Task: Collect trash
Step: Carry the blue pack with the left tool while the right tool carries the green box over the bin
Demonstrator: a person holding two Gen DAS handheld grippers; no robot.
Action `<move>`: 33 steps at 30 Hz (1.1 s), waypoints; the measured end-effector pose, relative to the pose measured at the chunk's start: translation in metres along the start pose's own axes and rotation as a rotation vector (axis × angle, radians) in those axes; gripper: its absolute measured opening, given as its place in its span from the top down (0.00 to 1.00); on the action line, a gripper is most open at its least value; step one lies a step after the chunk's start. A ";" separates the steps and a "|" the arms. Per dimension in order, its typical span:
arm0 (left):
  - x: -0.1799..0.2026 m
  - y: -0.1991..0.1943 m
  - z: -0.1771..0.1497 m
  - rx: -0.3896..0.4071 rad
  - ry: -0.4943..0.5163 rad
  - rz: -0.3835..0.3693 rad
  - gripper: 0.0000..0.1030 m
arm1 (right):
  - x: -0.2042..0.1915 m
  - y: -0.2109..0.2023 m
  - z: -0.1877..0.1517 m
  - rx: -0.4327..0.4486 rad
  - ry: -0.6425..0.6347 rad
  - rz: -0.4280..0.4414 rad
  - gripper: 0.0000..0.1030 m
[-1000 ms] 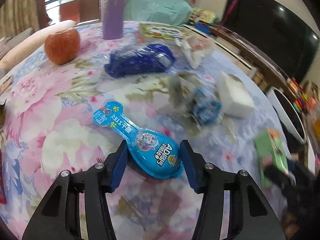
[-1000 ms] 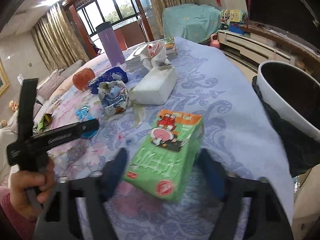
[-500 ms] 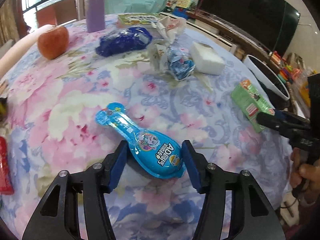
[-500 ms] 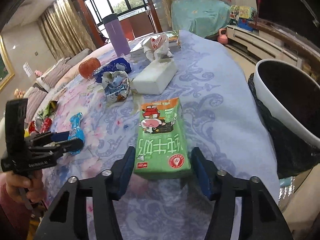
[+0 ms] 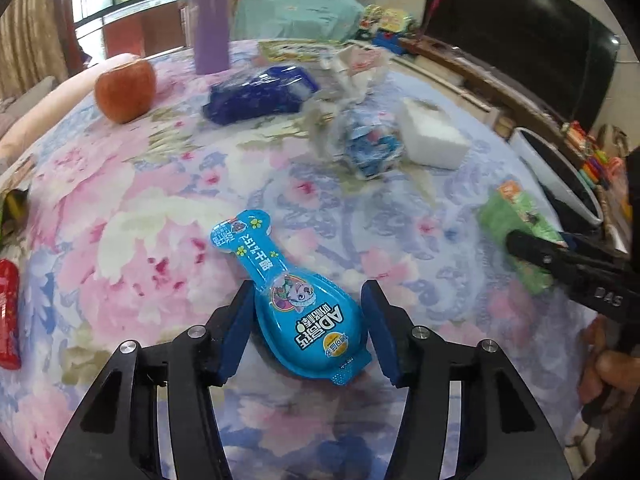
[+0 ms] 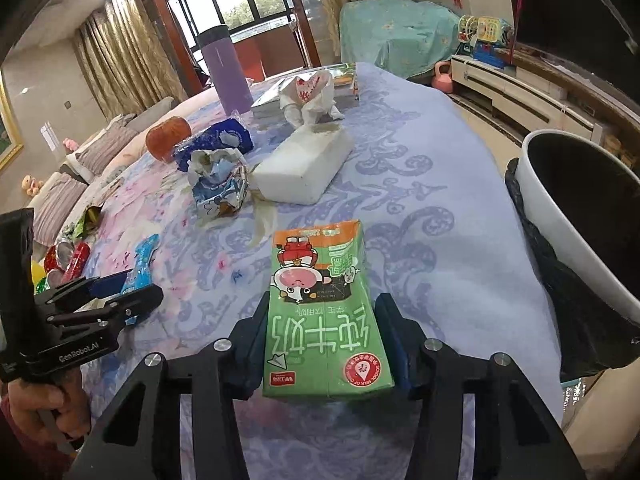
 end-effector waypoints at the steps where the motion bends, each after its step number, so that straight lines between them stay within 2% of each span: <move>1: 0.004 -0.002 0.001 0.009 0.008 -0.013 0.48 | 0.000 -0.002 -0.001 0.002 0.002 0.005 0.51; 8: 0.045 -0.012 0.017 0.057 0.067 -0.118 0.49 | 0.014 -0.027 0.003 0.055 0.056 0.040 0.51; 17: 0.097 -0.013 0.044 0.080 0.152 -0.195 0.49 | 0.056 -0.063 0.017 0.118 0.136 0.017 0.51; 33: 0.175 -0.009 0.088 0.109 0.260 -0.274 0.49 | 0.123 -0.101 0.037 0.199 0.229 -0.031 0.51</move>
Point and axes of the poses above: each gripper's, at about its wrist camera, not at the fingertips, and y roughly the way its jaws point, x to its right, z to its top, the point moved 8 cm from there along y, roughly the way its jaws point, and after that the axes turned 12 degrees about y, right-handed, at the moved point
